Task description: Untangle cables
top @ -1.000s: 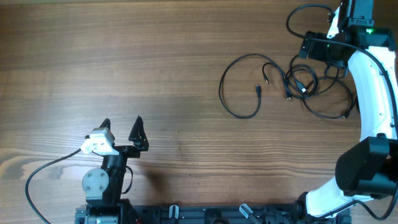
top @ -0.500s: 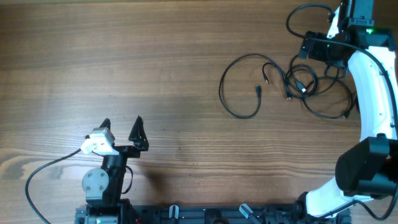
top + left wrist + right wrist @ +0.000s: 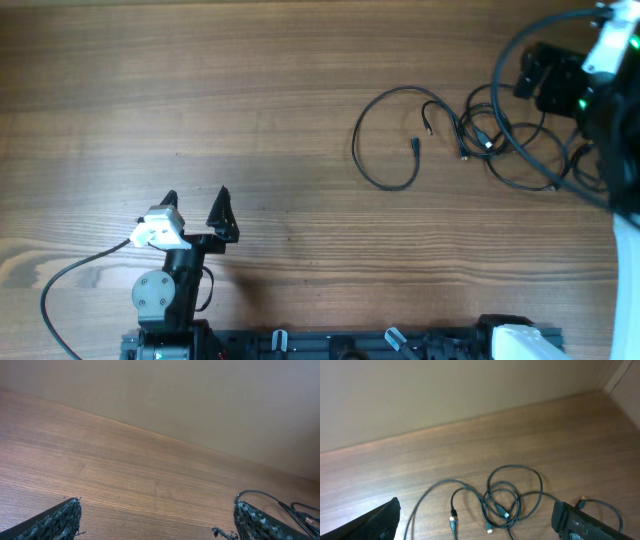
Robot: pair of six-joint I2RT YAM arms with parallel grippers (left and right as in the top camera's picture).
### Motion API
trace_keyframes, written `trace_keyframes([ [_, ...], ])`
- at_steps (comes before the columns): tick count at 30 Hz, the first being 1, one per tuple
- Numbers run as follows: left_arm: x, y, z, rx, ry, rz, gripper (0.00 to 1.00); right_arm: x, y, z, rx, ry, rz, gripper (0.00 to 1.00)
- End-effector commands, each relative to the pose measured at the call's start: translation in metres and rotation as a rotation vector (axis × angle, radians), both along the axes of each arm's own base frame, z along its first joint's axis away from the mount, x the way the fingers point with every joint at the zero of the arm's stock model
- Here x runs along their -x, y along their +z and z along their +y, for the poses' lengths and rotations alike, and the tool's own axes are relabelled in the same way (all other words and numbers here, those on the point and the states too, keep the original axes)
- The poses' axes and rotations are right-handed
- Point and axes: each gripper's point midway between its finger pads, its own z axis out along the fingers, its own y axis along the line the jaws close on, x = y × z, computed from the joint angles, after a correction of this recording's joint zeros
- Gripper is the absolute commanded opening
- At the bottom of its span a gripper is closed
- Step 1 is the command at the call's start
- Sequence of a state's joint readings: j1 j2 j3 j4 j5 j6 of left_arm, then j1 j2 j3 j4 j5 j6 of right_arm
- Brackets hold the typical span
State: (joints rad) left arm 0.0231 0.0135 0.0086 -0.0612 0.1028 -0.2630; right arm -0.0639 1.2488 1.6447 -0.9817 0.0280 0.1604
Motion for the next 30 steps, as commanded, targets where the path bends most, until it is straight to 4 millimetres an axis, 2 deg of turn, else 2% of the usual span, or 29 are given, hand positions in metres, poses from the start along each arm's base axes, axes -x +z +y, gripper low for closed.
trace_keyframes([
  [1,0.0,-0.001,0.0,-0.023,-0.006,0.0,1.0,0.015,0.02,0.003,0.013,0.001,-0.057,1.0],
  [5,0.0,-0.001,0.0,-0.023,-0.006,0.0,1.0,0.03,0.029,0.024,0.012,0.067,-0.094,1.0],
  [9,0.0,-0.001,0.0,-0.023,-0.006,0.0,1.0,0.04,0.02,0.043,0.009,0.127,-0.085,1.0],
  [15,0.0,-0.001,0.0,-0.023,-0.006,0.0,1.0,0.048,-0.035,0.072,0.013,0.229,0.039,1.0],
  [17,0.0,-0.001,0.0,-0.023,-0.006,0.0,1.0,0.053,-0.063,0.077,0.018,0.25,0.105,1.0],
  [18,0.0,-0.001,0.0,-0.023,-0.006,0.0,1.0,0.058,-0.081,0.078,0.022,0.256,0.145,1.0],
  [24,0.0,-0.001,0.0,-0.023,-0.006,0.0,1.0,0.075,-0.143,0.071,0.047,0.238,0.26,1.0],
  [27,0.0,-0.001,0.0,-0.023,-0.006,0.0,1.0,0.069,-0.152,0.073,0.04,0.241,0.207,1.0],
  [30,0.0,-0.001,0.0,-0.023,-0.006,0.0,1.0,0.048,-0.143,0.079,0.019,0.25,0.059,1.0],
])
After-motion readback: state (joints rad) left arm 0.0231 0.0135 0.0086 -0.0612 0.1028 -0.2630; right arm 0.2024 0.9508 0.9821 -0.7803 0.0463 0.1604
